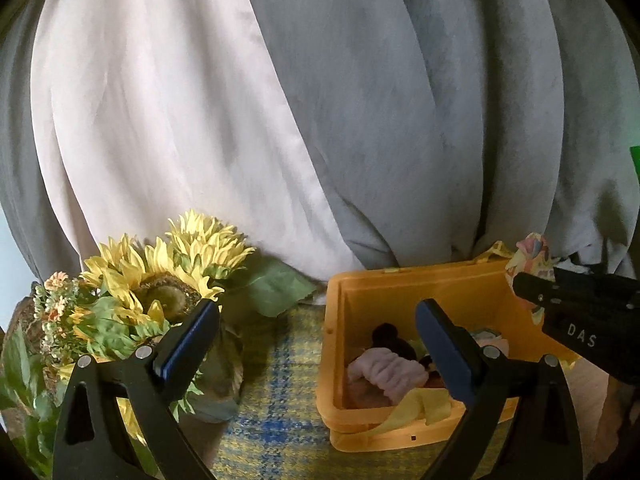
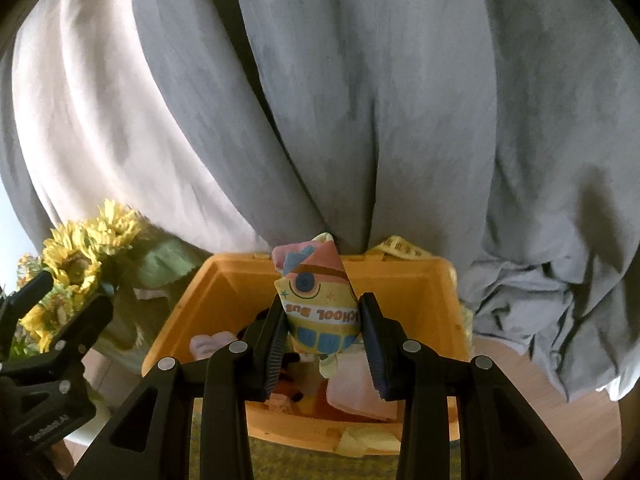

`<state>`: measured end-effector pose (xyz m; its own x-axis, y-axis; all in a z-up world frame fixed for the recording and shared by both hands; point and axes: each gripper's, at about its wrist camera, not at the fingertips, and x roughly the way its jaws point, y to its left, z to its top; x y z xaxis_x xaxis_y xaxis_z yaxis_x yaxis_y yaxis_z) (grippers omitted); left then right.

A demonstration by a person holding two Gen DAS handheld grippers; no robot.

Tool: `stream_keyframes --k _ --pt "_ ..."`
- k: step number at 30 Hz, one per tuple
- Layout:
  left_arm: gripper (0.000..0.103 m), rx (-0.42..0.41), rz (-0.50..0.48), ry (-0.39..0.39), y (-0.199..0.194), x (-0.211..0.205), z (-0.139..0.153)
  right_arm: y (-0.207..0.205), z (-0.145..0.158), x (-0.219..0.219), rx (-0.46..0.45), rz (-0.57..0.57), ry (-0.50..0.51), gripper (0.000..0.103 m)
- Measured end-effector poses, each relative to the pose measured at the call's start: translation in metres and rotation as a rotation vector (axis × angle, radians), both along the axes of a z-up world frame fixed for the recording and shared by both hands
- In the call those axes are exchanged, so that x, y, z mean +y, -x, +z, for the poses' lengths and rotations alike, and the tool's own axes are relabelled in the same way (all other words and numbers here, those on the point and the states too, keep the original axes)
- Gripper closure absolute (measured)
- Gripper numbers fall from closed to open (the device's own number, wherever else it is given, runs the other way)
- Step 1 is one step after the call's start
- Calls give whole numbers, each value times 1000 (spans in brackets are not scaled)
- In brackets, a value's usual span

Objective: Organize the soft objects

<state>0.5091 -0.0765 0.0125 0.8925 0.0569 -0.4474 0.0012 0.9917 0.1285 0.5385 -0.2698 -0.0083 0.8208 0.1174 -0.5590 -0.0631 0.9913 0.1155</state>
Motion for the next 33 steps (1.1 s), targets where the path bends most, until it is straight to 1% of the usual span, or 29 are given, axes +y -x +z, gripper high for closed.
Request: stream_keyframes --k 4,6,7,8,10,13,16,17,20,26,30,33 --pt "3 19 7 -9 -8 0 -6 -12 -11 -1 41 2 -14 65" --pt "3 25 10 -13 -11 0 -9 -18 -16 0 65 -1 -3 64" --pt "3 27 9 -12 -12 0 -10 -20 -18 -1 72 -5 1 61" --pt "3 30 9 -11 -13 0 -11 -21 -19 0 75 -9 6 54" --pt "3 34 9 -9 -13 1 -12 -22 -19 0 75 -18 11 46" --pt "3 35 9 -3 -11 2 -11 -21 -17 0 81 -16 18 43" --pt "3 24 14 1 -3 3 -7 -12 -12 2 72 -23 24 43" --pt "3 20 13 3 1 3 -4 -10 -11 2 68 -25 24 41" --pt "0 4 18 5 16 4 4 8 -2 2 56 -37 29 34" --pt "0 -47 39 -11 60 9 20 58 17 5 5 -95 51 23" --pt "0 -87 41 -14 96 14 28 95 25 9 -26 -121 69 22" --pt "0 -101 9 0 123 20 33 127 31 12 -54 -139 72 21"
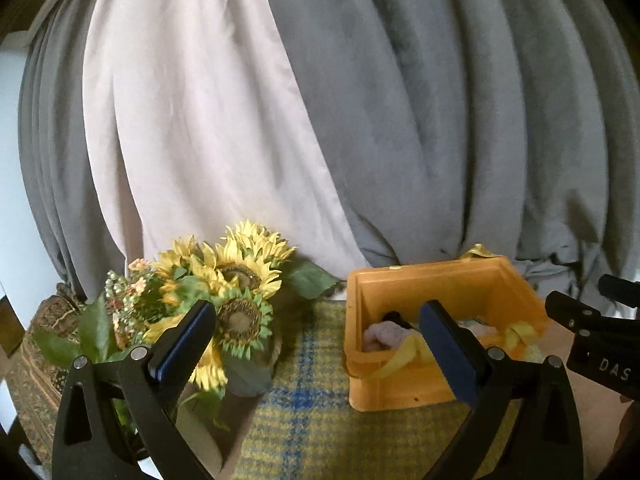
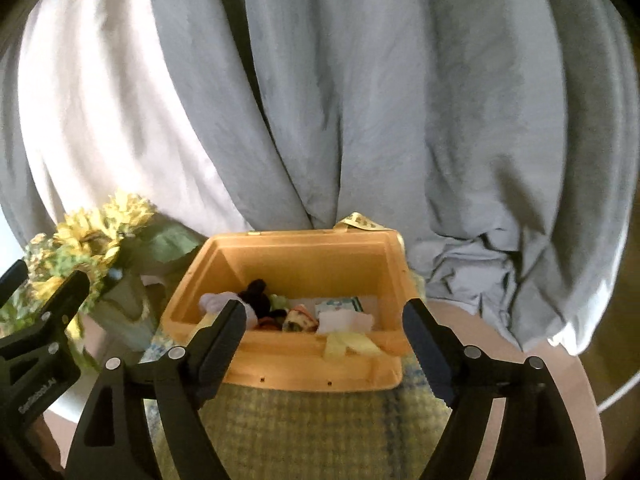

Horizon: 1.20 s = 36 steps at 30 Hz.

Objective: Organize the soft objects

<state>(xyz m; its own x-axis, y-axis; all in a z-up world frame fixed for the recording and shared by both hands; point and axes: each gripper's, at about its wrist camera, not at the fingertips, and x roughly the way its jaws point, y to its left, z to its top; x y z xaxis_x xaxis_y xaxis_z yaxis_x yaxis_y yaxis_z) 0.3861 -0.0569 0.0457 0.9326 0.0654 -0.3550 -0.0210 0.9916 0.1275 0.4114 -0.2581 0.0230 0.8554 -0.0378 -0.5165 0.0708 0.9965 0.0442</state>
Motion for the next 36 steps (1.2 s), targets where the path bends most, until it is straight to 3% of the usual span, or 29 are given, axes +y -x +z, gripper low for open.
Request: stream_keyframes --k 16,36 --pt "0 -40 -147 23 123 24 12 154 15 24 -97 -118 18 13" --pt "0 -16 -129 67 262 30 3 287 7 38 -100 -42 27 13"
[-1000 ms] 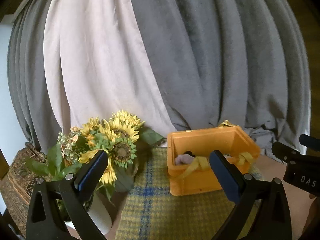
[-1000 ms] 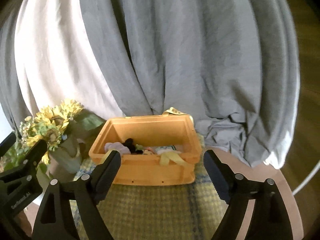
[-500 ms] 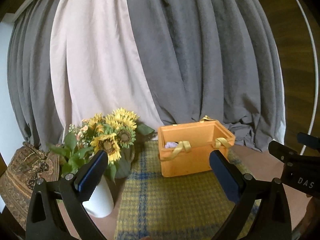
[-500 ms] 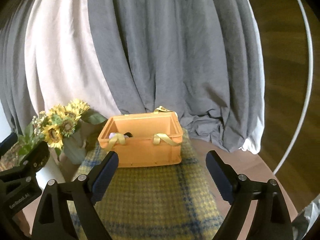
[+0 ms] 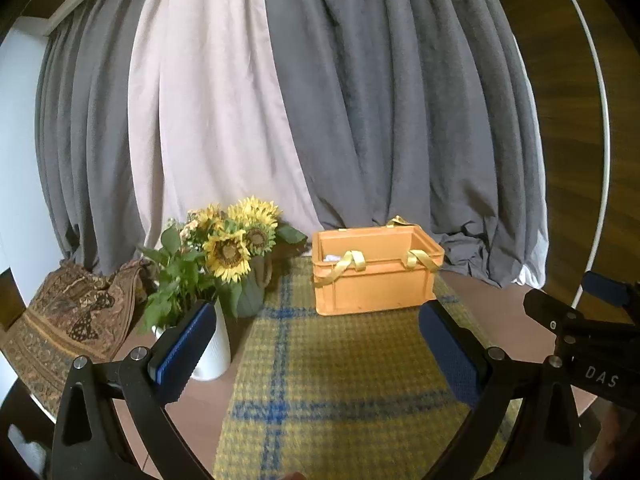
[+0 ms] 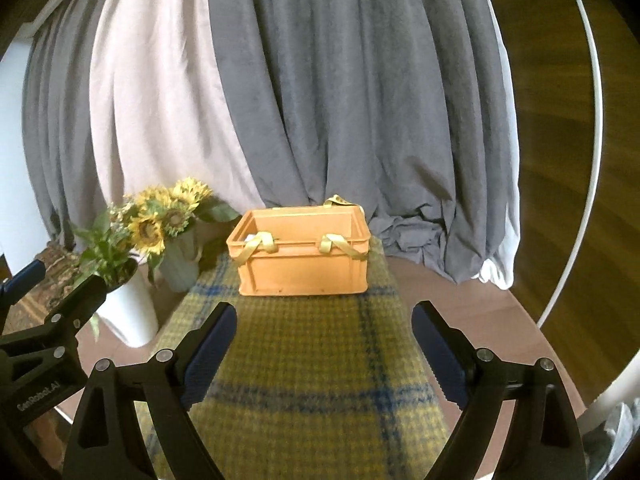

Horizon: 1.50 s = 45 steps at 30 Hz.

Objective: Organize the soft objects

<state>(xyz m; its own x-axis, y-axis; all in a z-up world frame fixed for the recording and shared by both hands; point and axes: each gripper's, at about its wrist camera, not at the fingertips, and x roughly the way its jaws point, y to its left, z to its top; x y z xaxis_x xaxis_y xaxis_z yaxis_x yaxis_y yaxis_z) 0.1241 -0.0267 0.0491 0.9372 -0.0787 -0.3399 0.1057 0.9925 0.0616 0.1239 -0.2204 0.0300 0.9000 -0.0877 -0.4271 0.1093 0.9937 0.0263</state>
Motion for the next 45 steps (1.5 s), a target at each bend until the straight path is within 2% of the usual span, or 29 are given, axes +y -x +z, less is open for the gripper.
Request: stream_keyframes --k 8,18,45 --pt "0 -6 -7 -4 37 -6 1 43 1 -4 -16 -4 2 13" --pt "0 -30 -22 -5 59 -14 8 69 4 -10 -33 -5 0 13" --pt "0 -36 -20 -4 67 -15 13 79 5 -8 -33 -7 -11 13"
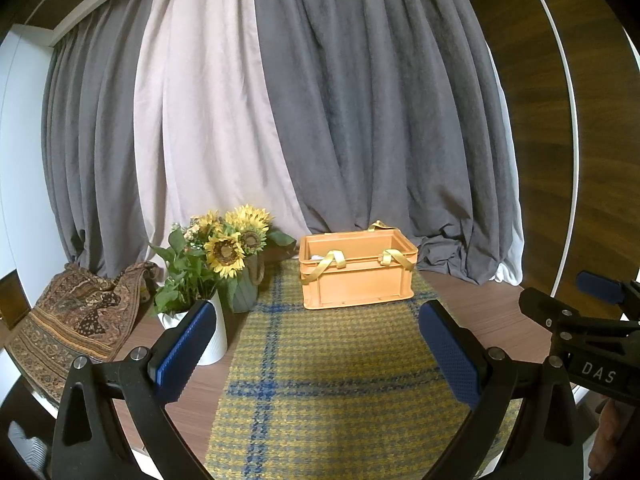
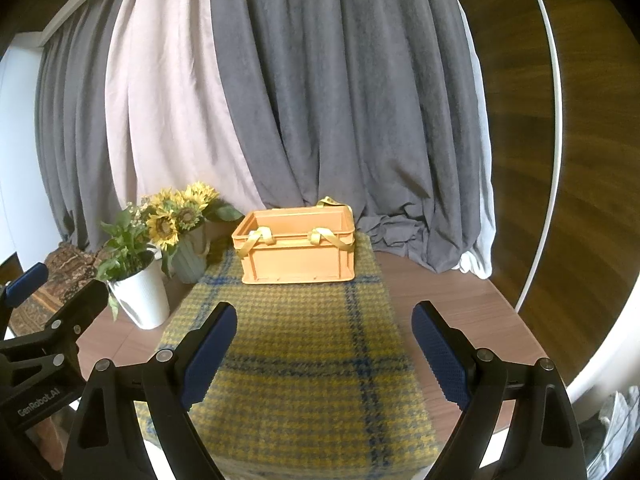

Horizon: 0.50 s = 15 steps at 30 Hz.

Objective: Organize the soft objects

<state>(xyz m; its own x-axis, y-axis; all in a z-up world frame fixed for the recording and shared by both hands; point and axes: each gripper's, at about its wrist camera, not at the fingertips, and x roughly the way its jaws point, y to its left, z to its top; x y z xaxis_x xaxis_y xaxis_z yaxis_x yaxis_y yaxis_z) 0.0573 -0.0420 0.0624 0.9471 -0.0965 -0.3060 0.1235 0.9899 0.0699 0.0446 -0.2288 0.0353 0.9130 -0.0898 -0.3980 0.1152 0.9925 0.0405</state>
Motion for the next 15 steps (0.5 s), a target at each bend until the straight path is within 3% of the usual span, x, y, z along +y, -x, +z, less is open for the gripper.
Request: stream_keyframes --k 15 --pt "0 4 0 0 0 -2 -1 -1 0 0 1 -4 2 13"
